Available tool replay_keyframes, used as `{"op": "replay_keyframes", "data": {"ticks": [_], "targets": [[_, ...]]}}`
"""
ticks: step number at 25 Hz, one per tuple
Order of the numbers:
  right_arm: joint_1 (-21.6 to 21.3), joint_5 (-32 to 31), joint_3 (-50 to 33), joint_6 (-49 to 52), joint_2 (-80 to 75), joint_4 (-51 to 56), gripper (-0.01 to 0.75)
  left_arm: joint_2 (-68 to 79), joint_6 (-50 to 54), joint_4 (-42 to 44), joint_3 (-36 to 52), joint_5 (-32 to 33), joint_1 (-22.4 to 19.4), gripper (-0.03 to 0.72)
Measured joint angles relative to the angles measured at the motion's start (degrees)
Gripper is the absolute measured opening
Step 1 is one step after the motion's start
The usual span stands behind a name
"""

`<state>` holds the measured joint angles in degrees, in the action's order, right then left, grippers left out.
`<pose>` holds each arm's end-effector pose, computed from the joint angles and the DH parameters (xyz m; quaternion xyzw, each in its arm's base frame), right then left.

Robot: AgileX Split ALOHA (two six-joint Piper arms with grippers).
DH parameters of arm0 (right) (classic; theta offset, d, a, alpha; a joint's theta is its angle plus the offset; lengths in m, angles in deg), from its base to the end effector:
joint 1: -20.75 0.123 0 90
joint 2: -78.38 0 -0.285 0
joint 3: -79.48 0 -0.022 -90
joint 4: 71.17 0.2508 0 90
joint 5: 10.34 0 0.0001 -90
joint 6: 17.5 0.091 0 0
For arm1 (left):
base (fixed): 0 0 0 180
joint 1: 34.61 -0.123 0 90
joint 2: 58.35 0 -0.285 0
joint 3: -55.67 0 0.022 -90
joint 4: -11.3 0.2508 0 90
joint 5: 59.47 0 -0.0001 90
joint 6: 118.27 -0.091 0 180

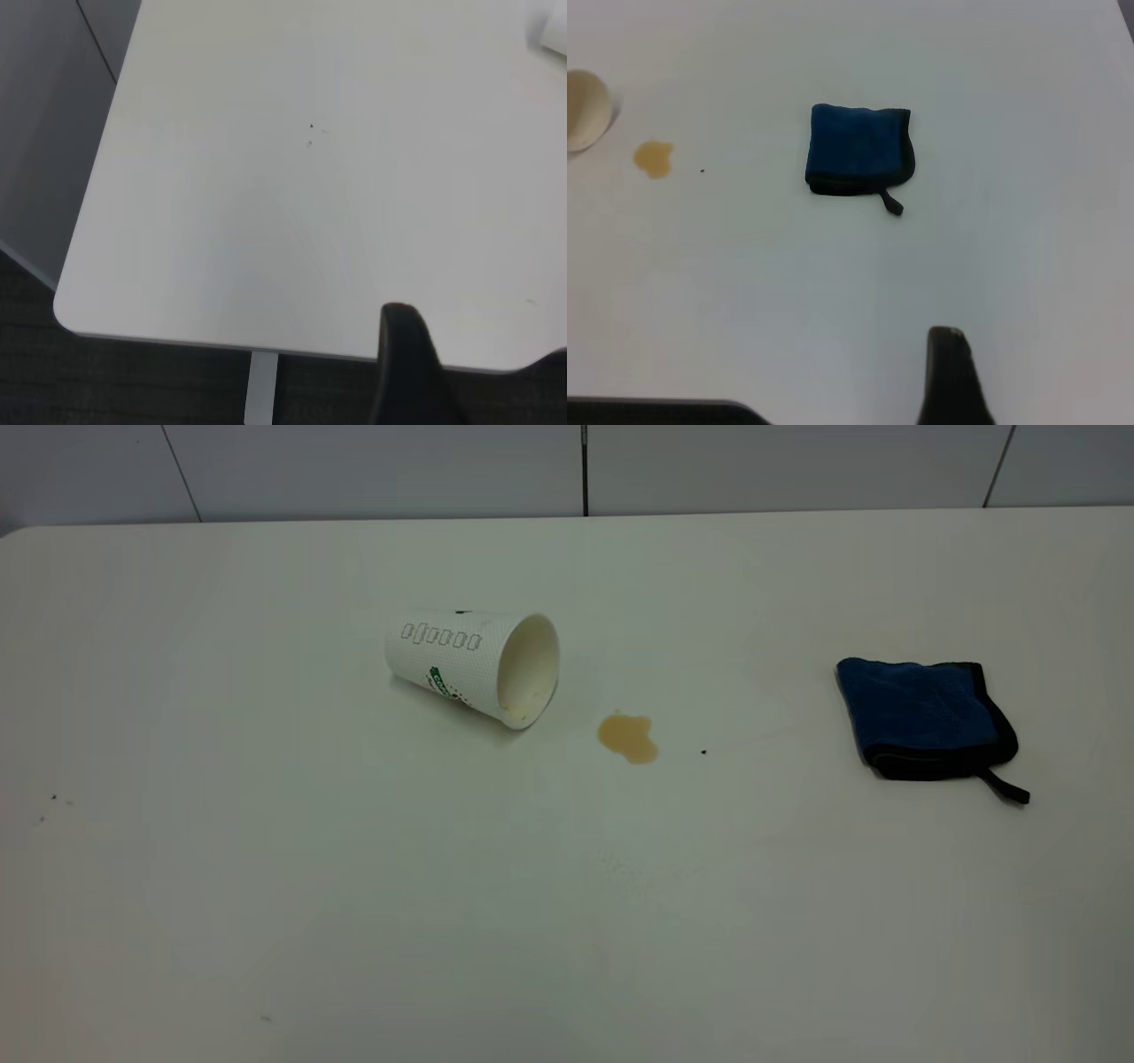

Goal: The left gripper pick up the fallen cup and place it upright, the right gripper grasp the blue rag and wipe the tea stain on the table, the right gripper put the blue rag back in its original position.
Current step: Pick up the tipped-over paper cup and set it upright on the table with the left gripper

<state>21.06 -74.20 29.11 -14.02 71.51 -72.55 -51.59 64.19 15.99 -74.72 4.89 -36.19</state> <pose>-0.0061 -0.0020 0.2642 0.0248 0.8704 0.0042 0.4918 -0.0085 0.0065 0.2674 -0.0335 0.8678 0.0370 0.4944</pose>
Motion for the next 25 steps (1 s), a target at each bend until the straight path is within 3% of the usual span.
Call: {"op": "replay_keyframes", "data": {"ticks": [5, 10, 16, 22, 25], "targets": [[0.0, 0.0, 0.0, 0.0, 0.0, 0.0, 0.545, 3.5, -3.3, -0.4, -0.5, -1.1, 0.0, 0.458], [0.0, 0.0, 0.0, 0.0, 0.0, 0.0, 0.545, 17.3, -9.9, -5.1, -5.5, -11.8, 0.0, 0.465], [0.0, 0.0, 0.0, 0.0, 0.0, 0.0, 0.545, 37.9, -21.2, -15.2, -11.3, -24.3, 0.0, 0.554], [0.0, 0.0, 0.0, 0.0, 0.0, 0.0, 0.545, 54.6, -35.0, -29.1, -16.3, -28.1, 0.3, 0.585], [0.0, 0.0, 0.0, 0.0, 0.0, 0.0, 0.545, 60.5, -37.8, -31.3, -18.3, -30.1, 3.8, 0.585]]}}
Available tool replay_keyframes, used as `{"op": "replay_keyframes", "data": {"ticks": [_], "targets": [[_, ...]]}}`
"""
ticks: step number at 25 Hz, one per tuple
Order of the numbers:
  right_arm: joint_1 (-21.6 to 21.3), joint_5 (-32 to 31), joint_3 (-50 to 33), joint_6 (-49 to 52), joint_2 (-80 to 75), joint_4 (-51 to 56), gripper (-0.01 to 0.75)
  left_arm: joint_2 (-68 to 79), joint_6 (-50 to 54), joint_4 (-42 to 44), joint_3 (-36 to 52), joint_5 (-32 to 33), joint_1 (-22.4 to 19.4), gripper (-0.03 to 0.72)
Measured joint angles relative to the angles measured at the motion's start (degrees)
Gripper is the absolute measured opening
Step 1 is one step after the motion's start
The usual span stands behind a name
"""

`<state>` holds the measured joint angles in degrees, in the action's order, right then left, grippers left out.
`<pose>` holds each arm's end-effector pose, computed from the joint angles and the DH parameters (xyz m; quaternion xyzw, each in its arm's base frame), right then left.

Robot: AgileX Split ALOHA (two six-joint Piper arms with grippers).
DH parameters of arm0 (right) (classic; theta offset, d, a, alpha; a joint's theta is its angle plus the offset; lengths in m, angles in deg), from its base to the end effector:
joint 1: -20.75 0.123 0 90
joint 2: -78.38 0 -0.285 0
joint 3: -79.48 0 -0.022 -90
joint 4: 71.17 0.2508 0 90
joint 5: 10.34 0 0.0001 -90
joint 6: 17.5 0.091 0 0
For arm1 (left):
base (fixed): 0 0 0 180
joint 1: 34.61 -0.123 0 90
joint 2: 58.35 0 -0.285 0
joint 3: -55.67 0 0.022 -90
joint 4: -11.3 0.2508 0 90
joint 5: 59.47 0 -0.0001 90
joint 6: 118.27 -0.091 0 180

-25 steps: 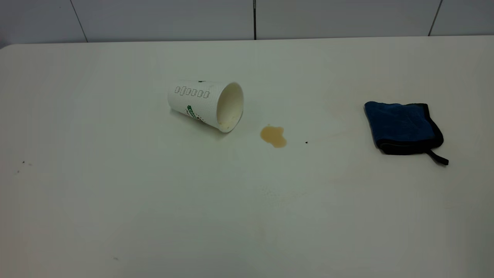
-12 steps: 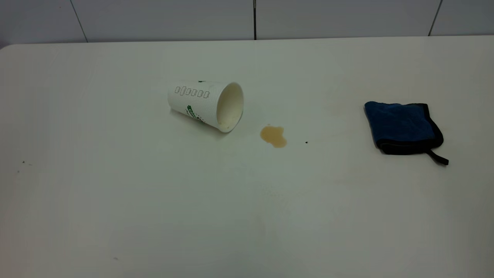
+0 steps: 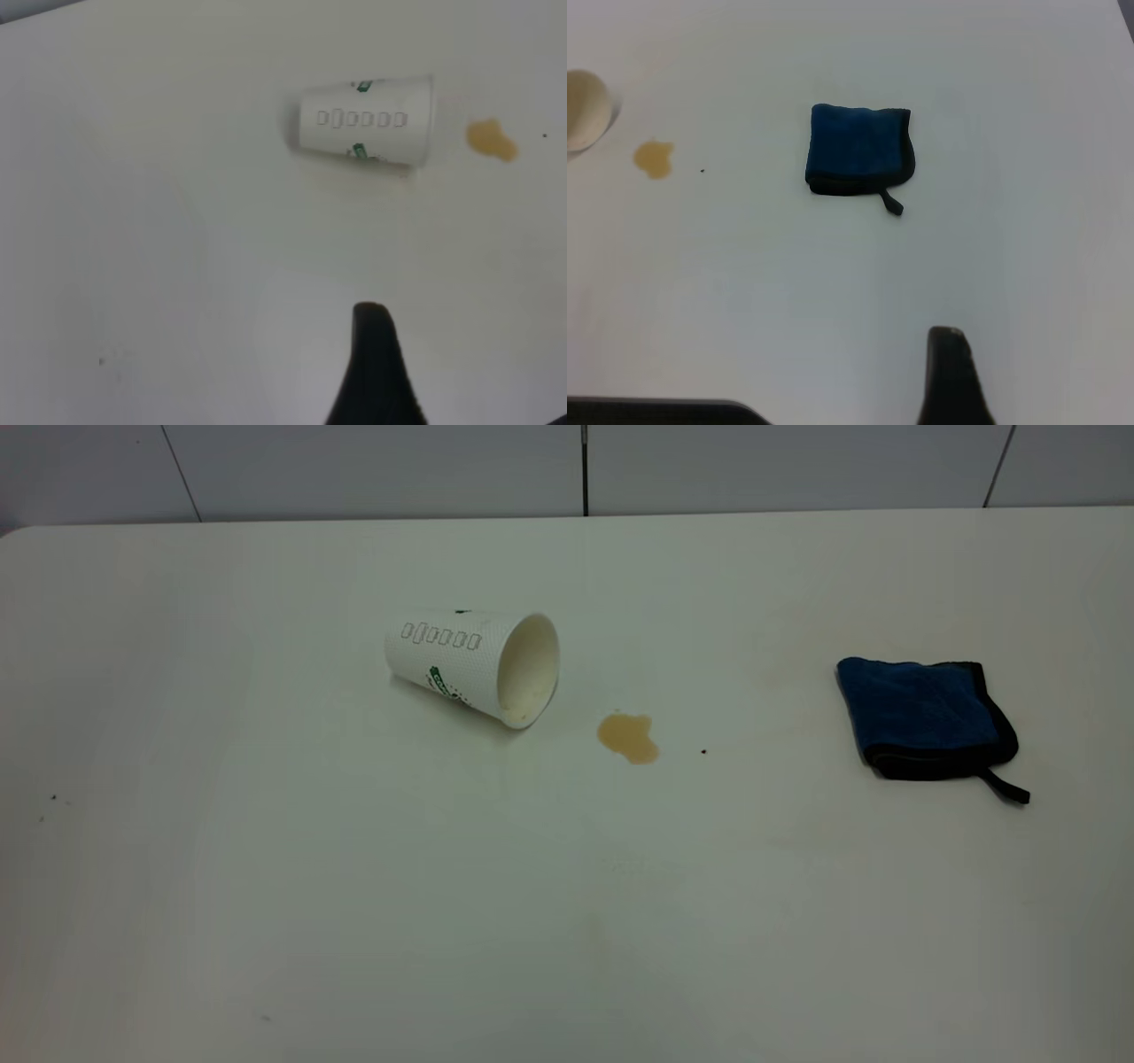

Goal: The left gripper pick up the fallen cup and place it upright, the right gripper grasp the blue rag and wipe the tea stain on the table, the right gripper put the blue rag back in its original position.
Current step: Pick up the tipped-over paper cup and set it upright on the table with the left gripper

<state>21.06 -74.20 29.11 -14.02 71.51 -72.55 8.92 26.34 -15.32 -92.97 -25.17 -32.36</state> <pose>-0.0061 -0.0020 0.2642 0.0248 0.8704 0.0042 0.4918 0.2075 -0.0312 0.3133 0.1718 0.8840 -0.0760 0.4280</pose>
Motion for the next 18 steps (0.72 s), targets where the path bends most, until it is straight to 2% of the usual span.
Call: {"op": "replay_keyframes", "data": {"ticks": [5, 7, 10, 14, 18], "targets": [[0.0, 0.0, 0.0, 0.0, 0.0, 0.0, 0.545, 9.8, 1.1, 1.7, -0.4, -7.1, 13.0, 0.585], [0.0, 0.0, 0.0, 0.0, 0.0, 0.0, 0.545, 14.7, 4.3, 4.3, -0.8, -11.2, 18.8, 0.585], [0.0, 0.0, 0.0, 0.0, 0.0, 0.0, 0.545, 23.8, 10.9, 10.2, -3.6, -15.7, 25.3, 0.585], [0.0, 0.0, 0.0, 0.0, 0.0, 0.0, 0.545, 36.5, 21.3, 21.3, -11.1, -17.0, 30.0, 0.585], [0.0, 0.0, 0.0, 0.0, 0.0, 0.0, 0.545, 48.0, 36.2, 33.4, -20.9, -15.5, 32.0, 0.585]]}}
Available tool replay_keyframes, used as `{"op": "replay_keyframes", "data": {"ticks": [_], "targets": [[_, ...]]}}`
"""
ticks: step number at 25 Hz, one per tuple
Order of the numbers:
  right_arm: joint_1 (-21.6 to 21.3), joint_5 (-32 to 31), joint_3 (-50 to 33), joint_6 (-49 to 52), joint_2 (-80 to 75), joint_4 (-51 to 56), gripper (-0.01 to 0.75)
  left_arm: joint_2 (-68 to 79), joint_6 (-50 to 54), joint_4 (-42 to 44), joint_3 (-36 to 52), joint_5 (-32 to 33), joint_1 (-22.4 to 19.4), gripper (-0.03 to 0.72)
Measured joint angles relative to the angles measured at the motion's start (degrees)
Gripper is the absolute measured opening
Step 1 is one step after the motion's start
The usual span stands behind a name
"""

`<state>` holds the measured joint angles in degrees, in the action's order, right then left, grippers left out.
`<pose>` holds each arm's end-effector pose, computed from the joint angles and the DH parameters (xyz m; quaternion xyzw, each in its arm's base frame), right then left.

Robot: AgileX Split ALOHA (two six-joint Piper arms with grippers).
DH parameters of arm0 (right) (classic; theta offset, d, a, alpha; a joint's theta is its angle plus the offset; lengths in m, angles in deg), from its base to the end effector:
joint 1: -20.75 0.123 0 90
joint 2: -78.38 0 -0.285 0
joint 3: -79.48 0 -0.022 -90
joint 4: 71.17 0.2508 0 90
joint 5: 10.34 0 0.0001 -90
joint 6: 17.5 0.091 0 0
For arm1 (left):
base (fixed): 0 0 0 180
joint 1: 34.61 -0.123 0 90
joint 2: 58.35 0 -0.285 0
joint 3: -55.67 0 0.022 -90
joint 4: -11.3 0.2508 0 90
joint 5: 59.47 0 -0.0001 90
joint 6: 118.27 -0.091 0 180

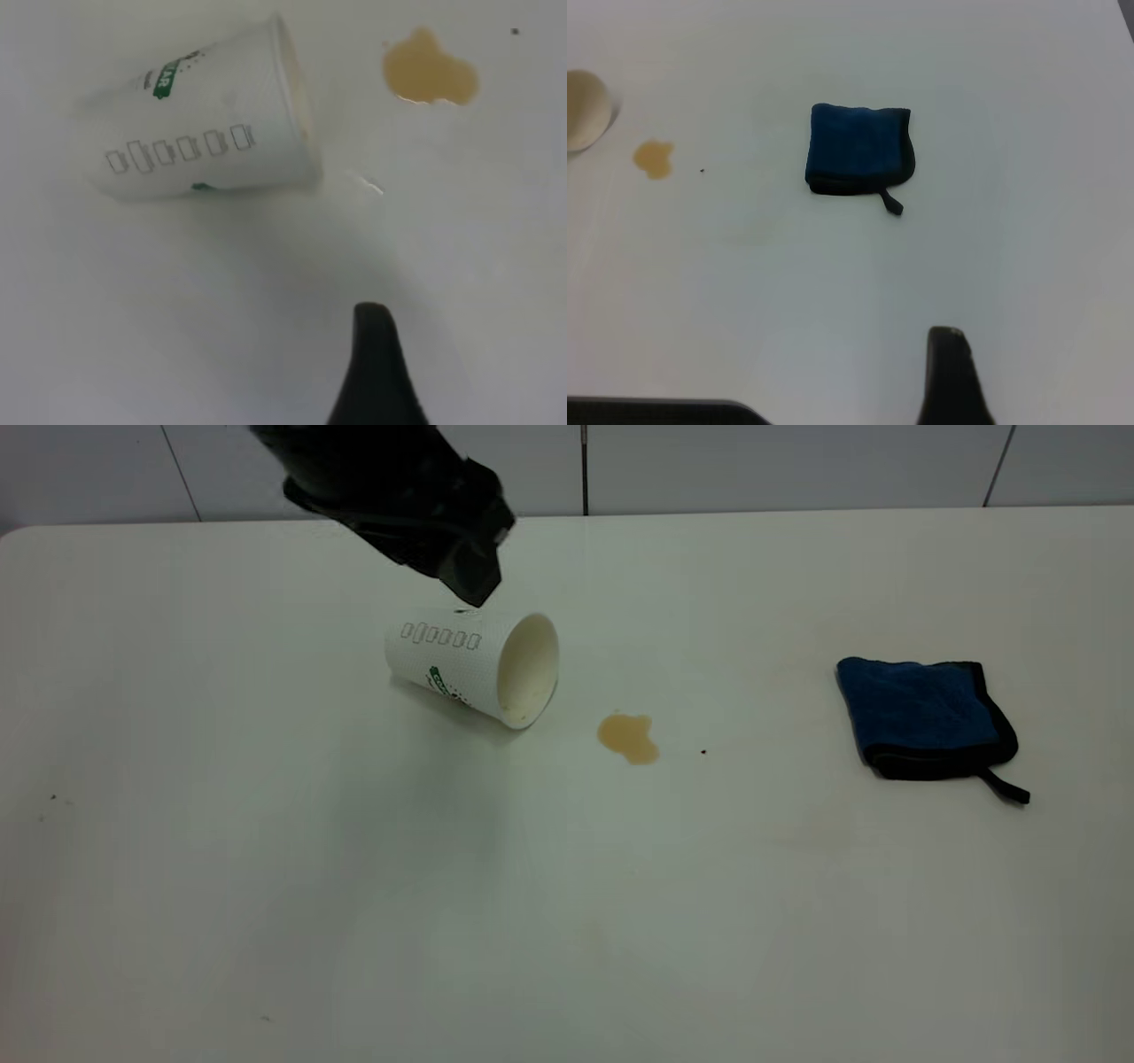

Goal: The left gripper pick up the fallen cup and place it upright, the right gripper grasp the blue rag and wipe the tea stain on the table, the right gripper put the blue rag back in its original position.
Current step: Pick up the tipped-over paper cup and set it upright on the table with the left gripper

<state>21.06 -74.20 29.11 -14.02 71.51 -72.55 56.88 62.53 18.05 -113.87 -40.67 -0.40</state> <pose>-0.0061 -0.0020 0.2642 0.0248 0.8704 0.0042 0.4918 0.3252 -0.2169 0.1784 0.3186 0.8970 -0.0581 0.3009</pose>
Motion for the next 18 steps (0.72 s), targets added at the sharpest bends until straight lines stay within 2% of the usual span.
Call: {"op": "replay_keyframes", "data": {"ticks": [5, 10, 14, 18], "targets": [[0.0, 0.0, 0.0, 0.0, 0.0, 0.0, 0.545, 11.8, 15.0, 17.0, -14.1, 9.0, 3.0, 0.585], [0.0, 0.0, 0.0, 0.0, 0.0, 0.0, 0.545, 19.7, 26.1, 29.4, -25.7, 12.6, 8.1, 0.585], [0.0, 0.0, 0.0, 0.0, 0.0, 0.0, 0.545, 25.8, 35.7, 39.0, -30.2, 16.9, 10.5, 0.585], [0.0, 0.0, 0.0, 0.0, 0.0, 0.0, 0.545, 30.7, 44.0, 48.2, -30.8, 19.6, 11.8, 0.585]]}}
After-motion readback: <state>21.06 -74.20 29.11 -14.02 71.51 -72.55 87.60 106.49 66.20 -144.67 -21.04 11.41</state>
